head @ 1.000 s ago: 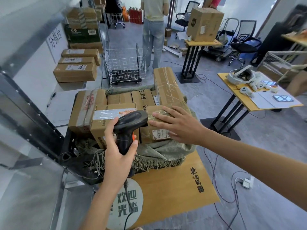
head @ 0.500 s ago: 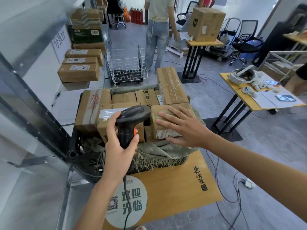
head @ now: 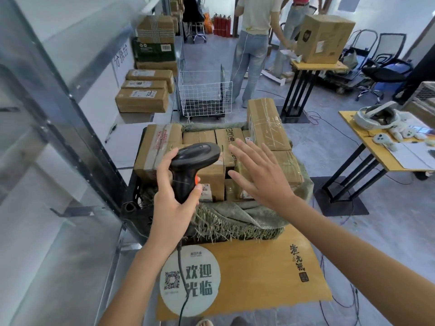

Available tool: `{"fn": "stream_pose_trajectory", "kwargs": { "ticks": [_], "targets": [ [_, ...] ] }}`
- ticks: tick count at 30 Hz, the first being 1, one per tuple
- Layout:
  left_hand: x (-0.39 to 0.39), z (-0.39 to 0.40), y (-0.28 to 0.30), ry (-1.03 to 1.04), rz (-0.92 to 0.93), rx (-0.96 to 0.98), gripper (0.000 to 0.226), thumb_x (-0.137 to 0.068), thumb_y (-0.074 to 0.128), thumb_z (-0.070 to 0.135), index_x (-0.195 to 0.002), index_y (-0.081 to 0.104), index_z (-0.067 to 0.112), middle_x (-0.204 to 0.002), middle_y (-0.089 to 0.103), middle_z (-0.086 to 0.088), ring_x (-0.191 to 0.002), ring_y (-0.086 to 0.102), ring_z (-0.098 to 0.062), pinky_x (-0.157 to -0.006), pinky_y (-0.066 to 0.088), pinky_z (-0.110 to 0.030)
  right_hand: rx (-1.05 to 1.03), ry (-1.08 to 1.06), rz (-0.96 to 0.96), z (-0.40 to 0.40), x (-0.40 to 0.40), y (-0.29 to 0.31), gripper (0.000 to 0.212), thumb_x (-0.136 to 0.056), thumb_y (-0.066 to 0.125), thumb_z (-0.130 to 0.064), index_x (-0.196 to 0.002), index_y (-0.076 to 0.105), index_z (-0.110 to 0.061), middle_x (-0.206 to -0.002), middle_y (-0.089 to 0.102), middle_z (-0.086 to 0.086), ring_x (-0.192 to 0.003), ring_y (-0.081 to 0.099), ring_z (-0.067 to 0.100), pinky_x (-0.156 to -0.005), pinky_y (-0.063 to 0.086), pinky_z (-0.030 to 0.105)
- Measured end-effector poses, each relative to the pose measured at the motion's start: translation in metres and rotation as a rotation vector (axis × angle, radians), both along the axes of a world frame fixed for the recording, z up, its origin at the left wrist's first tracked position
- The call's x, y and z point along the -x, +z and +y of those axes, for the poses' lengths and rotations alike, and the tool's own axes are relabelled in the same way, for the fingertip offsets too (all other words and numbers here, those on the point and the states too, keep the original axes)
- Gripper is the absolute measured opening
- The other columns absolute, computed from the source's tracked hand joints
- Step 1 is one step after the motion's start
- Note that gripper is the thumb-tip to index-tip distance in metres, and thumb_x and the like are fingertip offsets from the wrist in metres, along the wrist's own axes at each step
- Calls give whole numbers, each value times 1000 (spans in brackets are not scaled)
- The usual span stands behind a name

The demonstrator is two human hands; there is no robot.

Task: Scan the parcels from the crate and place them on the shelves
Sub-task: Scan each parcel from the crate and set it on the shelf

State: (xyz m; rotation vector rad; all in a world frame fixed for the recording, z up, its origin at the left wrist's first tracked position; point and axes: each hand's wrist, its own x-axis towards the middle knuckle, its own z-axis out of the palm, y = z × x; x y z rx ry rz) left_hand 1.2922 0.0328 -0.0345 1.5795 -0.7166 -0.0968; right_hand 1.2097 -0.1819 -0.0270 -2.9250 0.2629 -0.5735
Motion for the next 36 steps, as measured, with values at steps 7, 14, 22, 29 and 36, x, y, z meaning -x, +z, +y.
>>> {"fn": "stream_pose_trajectory", "kwargs": {
  "ticks": [7, 14, 22, 29, 36],
  "targets": [
    [4, 16, 13, 233, -4, -43, 77, -94, 70, 11, -145, 30, 53, -122, 64, -14, -85, 68, -29, -81, 58, -60, -67, 106, 17, 26, -48, 13, 64, -102, 31, -58, -158, 28, -27, -166, 21, -4, -155, 12, 17, -126, 1, 43],
    [49, 22, 17, 537, 13, 17, 89, -94, 69, -1, -132, 33, 71, -122, 64, -10, -81, 70, -15, -68, 59, -29, -63, 337, 107, 48, -68, 16, 60, -105, 24, -53, -159, 22, -27, -168, 14, -5, -155, 8, 18, -125, 0, 41],
    [143, 40, 6, 936, 28, -1, 81, -95, 70, 4, -135, 32, 63, -116, 65, 19, -79, 69, -8, -74, 58, -33, -175, 690, 171, 100, -36, 3, 60, -106, 26, -53, -159, 23, -26, -167, 17, -4, -155, 8, 18, -126, 3, 43],
    [238, 84, 14, 1242, 6, -54, 82, -98, 67, 7, -134, 29, 69, -126, 60, 8, -84, 66, -4, -72, 54, -23, -177, 992, 267, 183, 14, -8, 61, -106, 26, -52, -159, 23, -23, -167, 17, -1, -155, 8, 19, -125, 4, 43],
    [333, 131, 20, 1539, 4, -93, 79, -98, 66, 7, -137, 31, 66, -112, 65, 22, -85, 68, -12, -71, 57, -25, -195, 1296, 329, 277, 84, -9, 61, -105, 23, -54, -160, 20, -26, -168, 14, -4, -156, 5, 18, -125, 2, 42]
  ]
}}
